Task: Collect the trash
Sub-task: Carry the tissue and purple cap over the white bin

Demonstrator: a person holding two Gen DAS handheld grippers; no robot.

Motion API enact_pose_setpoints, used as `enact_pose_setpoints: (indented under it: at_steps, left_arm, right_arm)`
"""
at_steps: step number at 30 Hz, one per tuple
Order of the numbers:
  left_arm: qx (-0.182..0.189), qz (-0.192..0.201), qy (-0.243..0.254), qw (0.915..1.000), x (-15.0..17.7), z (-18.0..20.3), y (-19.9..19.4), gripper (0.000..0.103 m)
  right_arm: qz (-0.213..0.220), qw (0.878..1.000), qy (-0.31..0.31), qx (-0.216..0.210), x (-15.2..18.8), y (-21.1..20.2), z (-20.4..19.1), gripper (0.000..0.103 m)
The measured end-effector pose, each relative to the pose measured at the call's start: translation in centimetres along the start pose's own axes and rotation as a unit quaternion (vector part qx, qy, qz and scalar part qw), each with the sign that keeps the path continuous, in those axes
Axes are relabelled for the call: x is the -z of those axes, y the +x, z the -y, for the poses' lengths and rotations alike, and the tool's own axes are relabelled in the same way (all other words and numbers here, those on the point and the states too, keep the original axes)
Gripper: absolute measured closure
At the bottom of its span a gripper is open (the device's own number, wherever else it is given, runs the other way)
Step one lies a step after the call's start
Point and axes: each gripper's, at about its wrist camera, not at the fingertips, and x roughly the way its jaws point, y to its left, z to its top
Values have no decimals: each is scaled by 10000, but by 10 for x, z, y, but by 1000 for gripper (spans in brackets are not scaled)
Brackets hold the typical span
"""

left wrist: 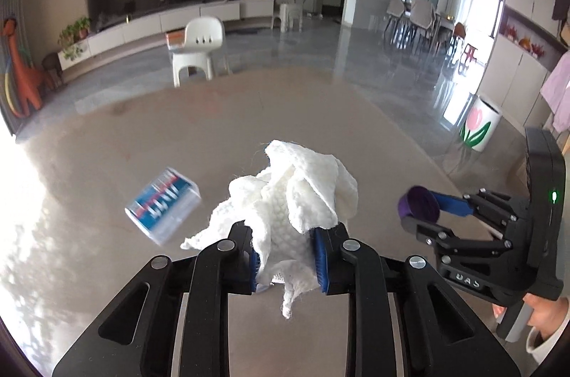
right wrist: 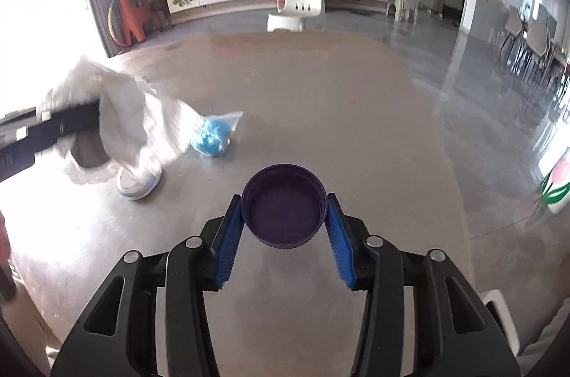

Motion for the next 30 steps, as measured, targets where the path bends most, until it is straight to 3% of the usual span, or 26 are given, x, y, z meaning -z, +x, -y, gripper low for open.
enact_pose_setpoints:
  at_steps: [7, 14, 22, 30]
  left_arm:
    - [-61, 258, 282, 9993, -24, 12, -51, 80]
    - [110, 408, 603, 9973, -26, 54, -83, 80]
    - [838, 305, 877, 9921, 0, 137, -83, 80]
    - [1710, 26, 1099, 9791, 32, 228, -60, 80]
  right_arm:
    - [302, 9994, 26, -141, -4, -50, -1, 56]
    - [616, 9980, 121, -65, 3, -101, 11, 56]
    - [723, 9960, 353, 400, 39, -157, 57, 56]
    - [544, 9897, 736, 1102, 100, -193, 117, 56]
